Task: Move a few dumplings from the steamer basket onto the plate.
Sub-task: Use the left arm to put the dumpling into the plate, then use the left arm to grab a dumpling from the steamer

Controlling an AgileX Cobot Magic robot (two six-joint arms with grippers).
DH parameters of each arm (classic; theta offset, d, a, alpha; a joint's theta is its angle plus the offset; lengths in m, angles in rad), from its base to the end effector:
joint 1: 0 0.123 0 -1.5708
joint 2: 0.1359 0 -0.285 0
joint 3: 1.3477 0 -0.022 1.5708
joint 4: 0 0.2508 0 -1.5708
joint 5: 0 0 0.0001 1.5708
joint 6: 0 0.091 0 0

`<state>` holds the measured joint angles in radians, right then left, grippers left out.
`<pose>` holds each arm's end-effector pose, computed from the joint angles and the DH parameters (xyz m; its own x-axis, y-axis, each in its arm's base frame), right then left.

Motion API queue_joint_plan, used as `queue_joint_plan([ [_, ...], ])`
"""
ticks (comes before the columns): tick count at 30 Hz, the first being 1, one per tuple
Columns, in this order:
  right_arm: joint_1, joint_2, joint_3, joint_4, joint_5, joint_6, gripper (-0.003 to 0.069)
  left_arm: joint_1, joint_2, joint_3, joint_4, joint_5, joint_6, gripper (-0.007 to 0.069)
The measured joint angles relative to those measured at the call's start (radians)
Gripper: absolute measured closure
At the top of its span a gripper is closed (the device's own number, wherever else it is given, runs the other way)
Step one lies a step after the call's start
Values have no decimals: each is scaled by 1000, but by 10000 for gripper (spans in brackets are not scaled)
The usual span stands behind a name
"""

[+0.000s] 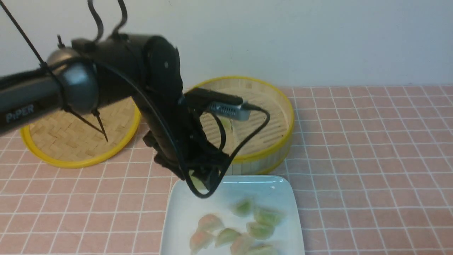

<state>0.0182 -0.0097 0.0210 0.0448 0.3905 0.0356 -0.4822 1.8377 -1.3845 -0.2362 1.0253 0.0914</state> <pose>0.0521 0.0025 0.1716 -0.3108 0.0713 -0.9478 -0.0105 0.9969 0.0784 0.3200 -0.1880 0.2284 -0.8852 0.4270 -0.1843 0.4594 0.8648 -0.2025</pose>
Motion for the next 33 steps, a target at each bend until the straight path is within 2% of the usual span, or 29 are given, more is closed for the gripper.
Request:
queue_joint_plan([
  [4,0,0,0,0,0,0,673,0,61,28,-8,-81,22,190],
  [9,0,0,0,0,0,0,673,0,104,28,-36,-92,25,183],
  [15,0,0,0,0,0,0,673,0,105,-55,-46,-67,25,34],
  [17,0,0,0,0,0,0,673,0,105,-104,-39,-53,25,17],
  [21,0,0,0,0,0,0,673,0,106,-213,7,-31,24,11],
  [25,0,0,0,0,0,0,673,7,144,-363,114,-135,-62,34],
  [33,0,0,0,0,0,0,673,52,350,-610,138,-153,-109,41],
])
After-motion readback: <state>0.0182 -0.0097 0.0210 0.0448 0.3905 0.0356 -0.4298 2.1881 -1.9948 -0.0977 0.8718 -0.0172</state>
